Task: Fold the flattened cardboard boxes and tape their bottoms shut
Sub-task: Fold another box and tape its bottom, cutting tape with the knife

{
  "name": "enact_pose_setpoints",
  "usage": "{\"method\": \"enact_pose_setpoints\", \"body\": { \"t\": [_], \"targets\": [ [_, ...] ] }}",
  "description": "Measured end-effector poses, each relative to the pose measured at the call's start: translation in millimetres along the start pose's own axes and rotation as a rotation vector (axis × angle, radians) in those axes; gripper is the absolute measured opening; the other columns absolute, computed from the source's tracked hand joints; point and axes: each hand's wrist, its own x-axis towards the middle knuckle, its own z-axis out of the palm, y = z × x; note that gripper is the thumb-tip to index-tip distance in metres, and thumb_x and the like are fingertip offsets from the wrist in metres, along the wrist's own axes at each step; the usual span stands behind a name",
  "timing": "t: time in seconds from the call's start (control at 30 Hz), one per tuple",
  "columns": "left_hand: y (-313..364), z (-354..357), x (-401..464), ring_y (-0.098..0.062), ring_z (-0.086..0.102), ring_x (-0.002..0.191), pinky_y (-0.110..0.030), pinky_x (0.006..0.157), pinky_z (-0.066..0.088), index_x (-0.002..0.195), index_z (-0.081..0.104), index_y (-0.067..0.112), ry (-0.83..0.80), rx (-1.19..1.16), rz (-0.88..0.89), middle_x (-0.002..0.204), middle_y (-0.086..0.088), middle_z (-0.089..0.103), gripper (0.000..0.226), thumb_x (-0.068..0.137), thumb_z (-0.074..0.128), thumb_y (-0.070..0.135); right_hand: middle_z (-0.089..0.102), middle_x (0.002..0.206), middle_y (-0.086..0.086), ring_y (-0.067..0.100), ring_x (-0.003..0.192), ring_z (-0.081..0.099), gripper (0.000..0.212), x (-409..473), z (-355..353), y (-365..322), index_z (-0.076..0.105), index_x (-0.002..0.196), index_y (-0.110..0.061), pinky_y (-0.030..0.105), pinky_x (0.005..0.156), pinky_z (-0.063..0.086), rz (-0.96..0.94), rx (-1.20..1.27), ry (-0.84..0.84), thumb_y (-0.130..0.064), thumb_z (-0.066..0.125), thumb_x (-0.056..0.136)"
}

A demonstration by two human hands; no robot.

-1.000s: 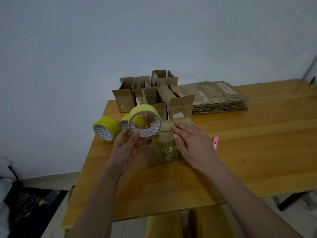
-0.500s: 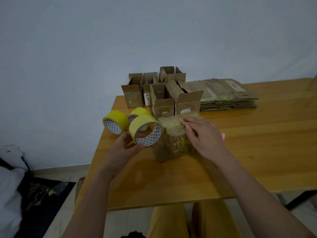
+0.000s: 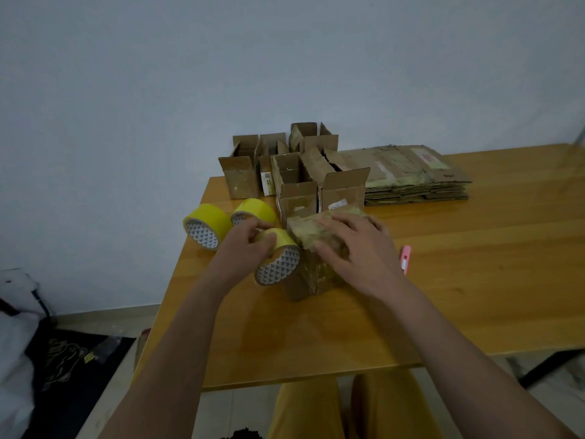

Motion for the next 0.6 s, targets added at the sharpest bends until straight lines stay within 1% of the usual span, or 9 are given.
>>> {"method": "enact_pose_setpoints", "body": {
  "t": [0.03, 0.1, 0.13, 0.2, 0.27, 0.4, 0.47, 0.53, 0.6],
  "targets": [
    [7, 3, 2, -0.013, 0.065, 0.074, -0.022, 0.061, 0.050, 0.108, 0.064, 0.016, -0.006, 0.056, 0.015, 0.088, -0.001, 0.066, 0.018, 0.096, 0.056, 0.026, 0.046, 0.145, -0.005, 0.014, 0.133, 0.041, 0.074, -3, 2, -4, 0.047, 0.139, -0.040, 0.048, 0.119, 0.011, 0.007, -0.046, -0.014, -0.081, 0.016, 0.085],
    [15, 6, 9, -0.005, 0.057, 0.064, -0.017, 0.054, 0.040, 0.099, 0.068, 0.017, -0.023, 0.148, 0.041, 0.073, 0.011, 0.061, 0.017, 0.096, 0.058, 0.031, 0.043, 0.145, -0.004, 0.017, 0.135, 0.037, 0.082, -8, 6, -9, 0.046, 0.138, -0.043, 0.051, 0.120, 0.004, 0.026, -0.099, -0.004, -0.089, 0.019, 0.076],
    [17, 6, 12, -0.002, 0.052, 0.059, -0.017, 0.052, 0.037, 0.090, 0.070, 0.019, -0.028, 0.148, 0.031, 0.062, 0.016, 0.057, 0.019, 0.094, 0.060, 0.035, 0.043, 0.144, -0.003, 0.017, 0.135, 0.037, 0.081, -9, 8, -10, 0.048, 0.136, -0.043, 0.051, 0.120, 0.003, 0.034, -0.104, 0.016, -0.090, 0.025, 0.074],
    [23, 2, 18, -0.002, 0.045, 0.048, -0.017, 0.048, 0.035, 0.078, 0.072, 0.020, -0.032, 0.108, -0.035, 0.046, 0.016, 0.050, 0.022, 0.092, 0.064, 0.035, 0.047, 0.139, -0.004, 0.017, 0.132, 0.040, 0.076, -10, 10, -10, 0.053, 0.131, -0.042, 0.050, 0.120, 0.006, 0.046, -0.081, 0.057, -0.086, 0.035, 0.072],
    [31, -4, 23, -0.006, 0.042, 0.045, -0.018, 0.044, 0.035, 0.080, 0.076, 0.017, -0.041, 0.137, -0.068, 0.048, 0.008, 0.051, 0.019, 0.090, 0.066, 0.030, 0.049, 0.136, -0.004, 0.017, 0.128, 0.043, 0.074, -9, 12, -11, 0.057, 0.128, -0.040, 0.049, 0.119, 0.011, 0.048, -0.054, 0.088, -0.083, 0.037, 0.070],
    [49, -8, 29, -0.006, 0.046, 0.047, -0.019, 0.047, 0.036, 0.084, 0.078, 0.012, -0.054, 0.255, -0.056, 0.057, -0.001, 0.057, 0.018, 0.090, 0.067, 0.025, 0.052, 0.132, -0.004, 0.017, 0.123, 0.046, 0.068, -10, 13, -11, 0.059, 0.123, -0.040, 0.047, 0.112, 0.021, 0.032, -0.028, 0.133, -0.078, 0.041, 0.070],
    [52, -7, 30, -0.004, 0.040, 0.039, -0.017, 0.042, 0.034, 0.084, 0.078, 0.009, -0.054, 0.281, -0.054, 0.051, 0.000, 0.054, 0.018, 0.089, 0.067, 0.022, 0.053, 0.131, -0.003, 0.017, 0.122, 0.047, 0.065, -10, 13, -11, 0.059, 0.122, -0.040, 0.048, 0.111, 0.024, 0.029, -0.035, 0.136, -0.077, 0.044, 0.070],
    [52, -7, 28, -0.003, 0.040, 0.034, -0.014, 0.038, 0.031, 0.086, 0.077, 0.010, -0.065, 0.315, -0.045, 0.045, 0.008, 0.053, 0.015, 0.089, 0.066, 0.020, 0.052, 0.132, -0.003, 0.018, 0.123, 0.048, 0.066, -10, 12, -10, 0.057, 0.124, -0.042, 0.048, 0.111, 0.026, 0.028, -0.041, 0.119, -0.078, 0.044, 0.071],
    [51, -6, 26, 0.000, 0.041, 0.031, -0.011, 0.035, 0.029, 0.088, 0.077, 0.012, -0.085, 0.347, -0.031, 0.041, 0.014, 0.051, 0.013, 0.089, 0.065, 0.018, 0.050, 0.132, -0.003, 0.018, 0.122, 0.046, 0.070, -9, 8, -10, 0.049, 0.131, -0.047, 0.049, 0.109, 0.028, 0.019, -0.085, 0.079, -0.082, 0.042, 0.071]
  ]
}}
